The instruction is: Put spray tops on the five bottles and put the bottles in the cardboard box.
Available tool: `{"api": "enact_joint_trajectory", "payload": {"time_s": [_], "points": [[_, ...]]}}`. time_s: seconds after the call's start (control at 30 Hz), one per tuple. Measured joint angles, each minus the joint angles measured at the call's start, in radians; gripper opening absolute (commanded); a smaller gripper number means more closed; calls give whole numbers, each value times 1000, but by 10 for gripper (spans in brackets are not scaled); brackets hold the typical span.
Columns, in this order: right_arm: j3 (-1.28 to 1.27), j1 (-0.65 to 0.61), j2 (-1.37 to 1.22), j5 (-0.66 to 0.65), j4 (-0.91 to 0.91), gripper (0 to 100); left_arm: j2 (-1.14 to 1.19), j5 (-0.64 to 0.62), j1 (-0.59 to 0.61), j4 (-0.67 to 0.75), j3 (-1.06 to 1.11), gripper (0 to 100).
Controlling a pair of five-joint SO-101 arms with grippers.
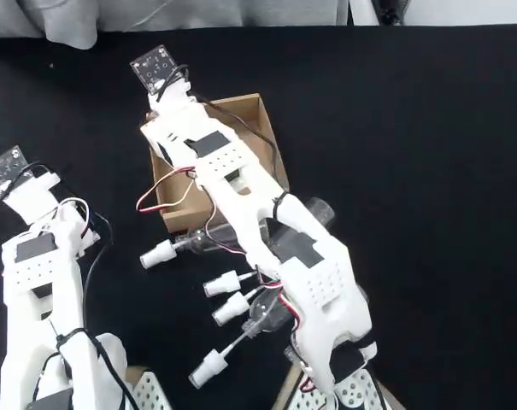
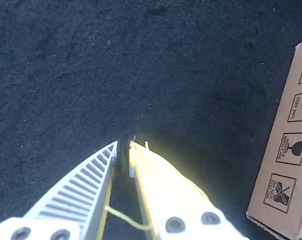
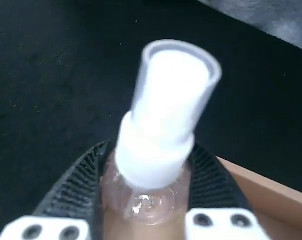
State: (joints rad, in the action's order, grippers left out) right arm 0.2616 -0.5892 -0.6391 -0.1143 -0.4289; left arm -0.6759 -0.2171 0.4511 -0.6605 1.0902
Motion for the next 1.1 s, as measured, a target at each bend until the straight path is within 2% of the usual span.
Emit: {"api": "enact_joint_trajectory", "payload": {"time_s": [0.5, 0.73, 1.1], "points": [[0, -3, 0, 0, 0, 183, 0, 0, 0, 0, 0, 33], [-2, -3, -18, 0, -52, 394, 0, 0, 0, 0, 0, 33], [-3, -3, -28, 0, -89, 400, 0, 0, 0, 0, 0, 33]]}}
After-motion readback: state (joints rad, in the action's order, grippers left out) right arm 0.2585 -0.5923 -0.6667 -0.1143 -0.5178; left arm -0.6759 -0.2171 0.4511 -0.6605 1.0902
